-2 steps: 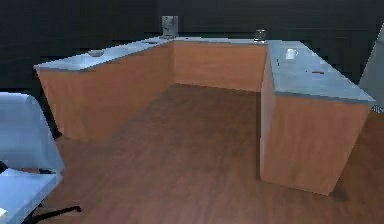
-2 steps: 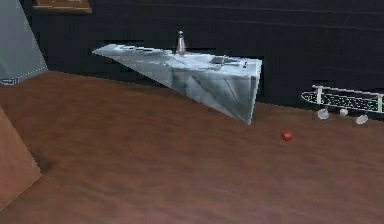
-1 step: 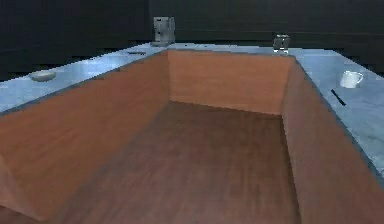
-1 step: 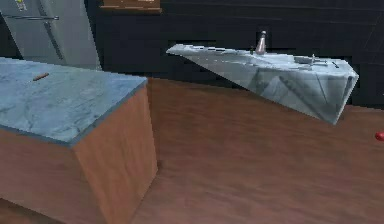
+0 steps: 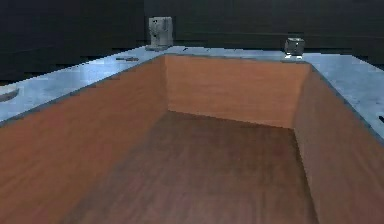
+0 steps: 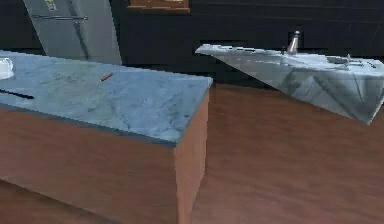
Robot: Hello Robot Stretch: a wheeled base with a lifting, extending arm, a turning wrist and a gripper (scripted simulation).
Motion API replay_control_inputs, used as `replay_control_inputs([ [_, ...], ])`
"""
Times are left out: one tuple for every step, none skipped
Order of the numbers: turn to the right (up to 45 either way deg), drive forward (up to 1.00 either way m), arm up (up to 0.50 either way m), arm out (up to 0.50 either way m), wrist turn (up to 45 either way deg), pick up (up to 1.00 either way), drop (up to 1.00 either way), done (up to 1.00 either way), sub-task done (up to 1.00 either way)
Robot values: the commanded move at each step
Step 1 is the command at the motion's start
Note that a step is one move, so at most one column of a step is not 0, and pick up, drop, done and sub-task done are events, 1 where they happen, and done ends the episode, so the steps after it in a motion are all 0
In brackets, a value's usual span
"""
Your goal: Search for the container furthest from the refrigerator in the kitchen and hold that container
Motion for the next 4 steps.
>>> replay_control_inputs([
  [21.0, 0.00, 0.00, 0.00, 0.0, 0.00, 0.00, 0.00, 0.00],
  [0.0, 0.90, 0.00, 0.00, 0.0, 0.00, 0.00, 0.00, 0.00],
  [45.0, 0.00, 0.00, 0.00, 0.0, 0.00, 0.00, 0.00, 0.00],
  [45.0, 0.00, 0.00, 0.00, 0.0, 0.00, 0.00, 0.00, 0.00],
])
